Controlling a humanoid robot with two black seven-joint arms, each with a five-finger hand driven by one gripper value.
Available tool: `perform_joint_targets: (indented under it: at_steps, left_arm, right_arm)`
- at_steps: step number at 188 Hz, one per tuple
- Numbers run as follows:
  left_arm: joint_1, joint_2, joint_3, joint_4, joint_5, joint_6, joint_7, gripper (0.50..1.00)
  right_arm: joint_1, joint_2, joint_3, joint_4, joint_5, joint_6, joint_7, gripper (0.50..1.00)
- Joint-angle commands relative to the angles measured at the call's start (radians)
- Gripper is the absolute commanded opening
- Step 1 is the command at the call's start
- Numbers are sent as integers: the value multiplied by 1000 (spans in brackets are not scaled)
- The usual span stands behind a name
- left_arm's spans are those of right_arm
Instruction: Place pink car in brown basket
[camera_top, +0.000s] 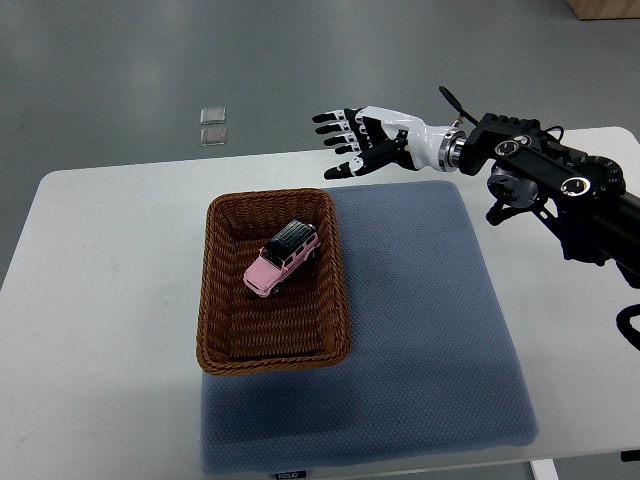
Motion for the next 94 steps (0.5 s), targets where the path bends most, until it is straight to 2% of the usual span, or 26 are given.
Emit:
perform_joint_targets:
  at_steps: [1,25,51,77,94]
  left_arm:
    - [0,0,0,0,0,0,0,1000]
    - [0,0,0,0,0,0,0,1000]
    - [0,0,0,0,0,0,0,1000]
    - [0,0,0,0,0,0,0,1000]
    - [0,0,0,-1,0,0,0,1000]
  right_arm:
    - [-33,-1,10,-59,130,22,-7,901]
    - [-43,-1,10,-121,270,45,-12,901]
    - [-51,-3,13,-190,426,124,-48,901]
    - [-53,-3,13,-265,512,175,-52,901]
    - [-56,-3,13,-286,587,178,-62,901]
